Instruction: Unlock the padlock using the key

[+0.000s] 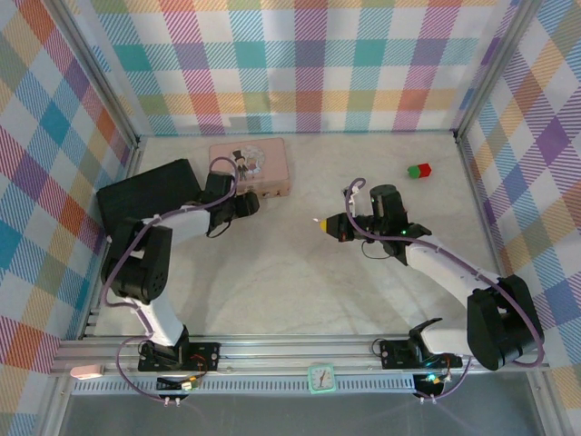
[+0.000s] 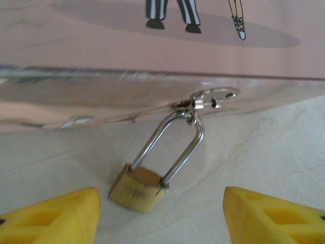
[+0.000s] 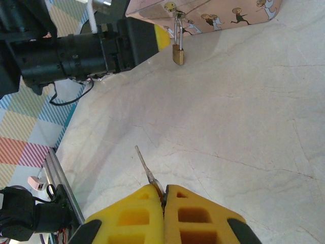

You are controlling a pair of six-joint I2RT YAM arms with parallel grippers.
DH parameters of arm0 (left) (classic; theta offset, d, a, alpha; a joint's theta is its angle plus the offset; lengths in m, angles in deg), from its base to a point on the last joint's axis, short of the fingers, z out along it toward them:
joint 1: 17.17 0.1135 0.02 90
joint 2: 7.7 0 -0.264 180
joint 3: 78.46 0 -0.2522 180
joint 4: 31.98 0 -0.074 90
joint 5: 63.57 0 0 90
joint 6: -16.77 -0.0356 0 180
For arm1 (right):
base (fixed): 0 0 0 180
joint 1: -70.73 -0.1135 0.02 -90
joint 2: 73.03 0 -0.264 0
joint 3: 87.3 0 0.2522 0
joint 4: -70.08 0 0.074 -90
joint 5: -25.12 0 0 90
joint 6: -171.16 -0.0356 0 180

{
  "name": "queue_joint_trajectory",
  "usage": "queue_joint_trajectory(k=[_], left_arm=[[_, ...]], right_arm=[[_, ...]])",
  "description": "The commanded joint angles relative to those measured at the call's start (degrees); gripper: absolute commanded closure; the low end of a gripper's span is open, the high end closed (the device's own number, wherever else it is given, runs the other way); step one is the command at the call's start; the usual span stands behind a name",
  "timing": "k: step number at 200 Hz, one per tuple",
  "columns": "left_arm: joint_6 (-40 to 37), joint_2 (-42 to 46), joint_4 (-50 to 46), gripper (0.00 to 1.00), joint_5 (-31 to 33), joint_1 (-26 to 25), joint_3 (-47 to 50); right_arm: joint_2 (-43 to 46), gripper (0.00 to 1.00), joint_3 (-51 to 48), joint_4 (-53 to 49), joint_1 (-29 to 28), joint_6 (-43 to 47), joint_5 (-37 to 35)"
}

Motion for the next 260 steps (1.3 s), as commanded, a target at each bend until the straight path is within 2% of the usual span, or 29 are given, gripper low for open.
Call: queue_joint_trajectory(k=[1,80,116,142,162,231,260], left_arm=[[-2.8,-2.8,1.9,0.38,-5.1,0.5,-2.5],[-3.4,-8.1,2.7,0.49,-5.4,0.5,-4.6],[-2.1,-6.7,1.7,0.42,1.7,0.5,-3.1],[-2.1,-7.1,1.7,0.36,1.1,0.5,-3.1],[-1.9,-8.8,2.4,0.36,-1.4,0.4,-4.2],[0.1,-13.0,5.7,0.64,-5.3,0.0,-6.2],[1.3,-13.6,6.3,0.91,-6.9,0.0,-5.8]], right_arm=[[1.5,1.00,-0.1,-0.4,-0.1,1.1,-0.8],[1.5,1.00,-0.8,0.4,-0.1,0.2,-0.2],[1.8,1.00,-0.9,0.4,-0.2,0.3,-0.4],[1.5,1.00,-0.7,0.4,-0.1,0.1,-0.2],[1.3,1.00,-0.6,0.7,-0.2,-0.1,-0.1],[2.1,1.00,-0.9,0.7,-0.3,-0.8,-0.4],[2.1,1.00,-1.3,1.1,-0.3,-1.2,-0.5]])
